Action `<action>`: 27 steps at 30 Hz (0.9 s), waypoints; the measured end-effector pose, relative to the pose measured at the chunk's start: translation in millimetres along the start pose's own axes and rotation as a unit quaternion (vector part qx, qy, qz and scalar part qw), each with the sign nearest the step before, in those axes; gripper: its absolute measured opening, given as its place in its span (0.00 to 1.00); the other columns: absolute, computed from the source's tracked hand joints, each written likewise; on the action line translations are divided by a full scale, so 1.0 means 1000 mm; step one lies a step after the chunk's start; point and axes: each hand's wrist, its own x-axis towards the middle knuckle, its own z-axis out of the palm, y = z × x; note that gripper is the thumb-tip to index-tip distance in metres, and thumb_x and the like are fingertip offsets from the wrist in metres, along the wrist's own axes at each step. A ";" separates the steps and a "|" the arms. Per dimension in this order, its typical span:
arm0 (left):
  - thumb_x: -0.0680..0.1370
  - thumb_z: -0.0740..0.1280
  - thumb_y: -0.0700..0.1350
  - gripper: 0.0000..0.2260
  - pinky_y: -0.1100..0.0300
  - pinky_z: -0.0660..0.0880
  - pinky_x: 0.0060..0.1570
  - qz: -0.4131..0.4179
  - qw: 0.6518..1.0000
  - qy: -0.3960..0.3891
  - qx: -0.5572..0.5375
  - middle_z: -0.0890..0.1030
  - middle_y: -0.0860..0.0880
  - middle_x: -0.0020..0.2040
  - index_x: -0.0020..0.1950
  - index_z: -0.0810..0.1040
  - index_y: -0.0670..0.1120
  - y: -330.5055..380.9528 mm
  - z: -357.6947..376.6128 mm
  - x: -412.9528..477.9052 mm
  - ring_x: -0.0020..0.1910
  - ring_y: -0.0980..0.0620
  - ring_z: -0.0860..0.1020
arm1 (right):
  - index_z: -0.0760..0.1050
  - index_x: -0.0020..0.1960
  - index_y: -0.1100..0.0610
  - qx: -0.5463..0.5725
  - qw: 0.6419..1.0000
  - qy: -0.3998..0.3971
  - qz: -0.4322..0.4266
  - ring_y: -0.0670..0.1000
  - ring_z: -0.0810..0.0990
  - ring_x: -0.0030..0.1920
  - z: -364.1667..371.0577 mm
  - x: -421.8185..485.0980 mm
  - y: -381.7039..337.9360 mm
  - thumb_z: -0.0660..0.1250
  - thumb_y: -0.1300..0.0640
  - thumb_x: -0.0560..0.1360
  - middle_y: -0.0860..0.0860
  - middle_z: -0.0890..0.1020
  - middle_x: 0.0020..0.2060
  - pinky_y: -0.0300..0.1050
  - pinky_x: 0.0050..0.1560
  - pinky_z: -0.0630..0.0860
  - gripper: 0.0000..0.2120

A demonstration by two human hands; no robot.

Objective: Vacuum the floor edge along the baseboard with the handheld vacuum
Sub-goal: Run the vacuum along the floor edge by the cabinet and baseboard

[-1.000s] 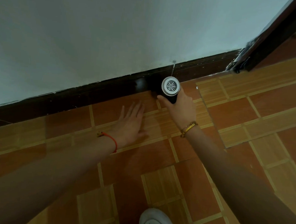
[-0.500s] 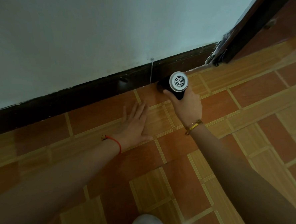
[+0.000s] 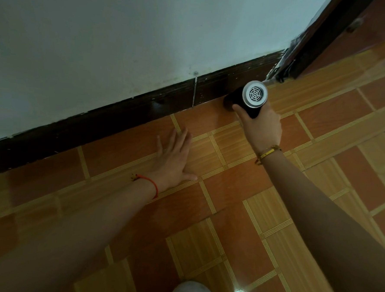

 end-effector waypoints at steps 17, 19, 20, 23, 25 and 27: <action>0.67 0.73 0.65 0.56 0.32 0.36 0.73 -0.021 0.998 0.010 0.060 0.42 0.43 0.81 0.80 0.42 0.43 0.011 -0.011 0.006 0.79 0.40 0.39 | 0.70 0.67 0.57 0.010 0.996 -0.048 -0.072 0.53 0.82 0.47 0.015 -0.009 -0.014 0.68 0.34 0.71 0.52 0.84 0.50 0.42 0.36 0.74 0.35; 0.67 0.74 0.64 0.57 0.32 0.37 0.73 -0.022 0.999 0.011 0.039 0.42 0.44 0.81 0.80 0.41 0.45 0.011 -0.011 0.005 0.79 0.41 0.39 | 0.69 0.69 0.58 0.008 0.998 -0.033 -0.053 0.53 0.82 0.47 0.010 -0.001 -0.008 0.68 0.35 0.71 0.53 0.83 0.50 0.42 0.37 0.73 0.36; 0.67 0.75 0.63 0.57 0.32 0.37 0.73 -0.020 0.999 0.010 0.030 0.41 0.44 0.81 0.80 0.41 0.46 0.010 -0.012 0.004 0.79 0.41 0.38 | 0.69 0.69 0.58 0.011 0.999 -0.029 -0.040 0.53 0.82 0.48 0.006 0.004 -0.005 0.68 0.35 0.71 0.53 0.83 0.51 0.44 0.39 0.75 0.36; 0.68 0.76 0.60 0.55 0.32 0.37 0.73 -0.005 1.000 0.013 0.011 0.41 0.45 0.81 0.81 0.42 0.48 0.011 -0.018 0.005 0.79 0.42 0.38 | 0.68 0.70 0.57 0.009 1.000 -0.017 -0.009 0.56 0.82 0.53 -0.001 0.013 0.001 0.68 0.35 0.71 0.54 0.83 0.54 0.50 0.47 0.79 0.37; 0.68 0.75 0.60 0.53 0.32 0.37 0.73 0.003 1.000 0.021 0.000 0.42 0.46 0.81 0.81 0.44 0.48 0.014 -0.022 0.009 0.79 0.43 0.38 | 0.68 0.70 0.57 0.012 1.000 -0.016 -0.008 0.56 0.82 0.54 -0.002 0.014 0.001 0.68 0.35 0.71 0.54 0.83 0.54 0.50 0.47 0.79 0.36; 0.69 0.74 0.61 0.52 0.32 0.38 0.73 0.001 1.000 0.029 -0.011 0.42 0.47 0.81 0.81 0.45 0.48 0.018 -0.026 0.013 0.80 0.44 0.39 | 0.68 0.69 0.57 0.014 0.999 -0.024 -0.023 0.55 0.82 0.51 0.002 0.009 -0.002 0.68 0.35 0.71 0.53 0.83 0.53 0.48 0.44 0.79 0.36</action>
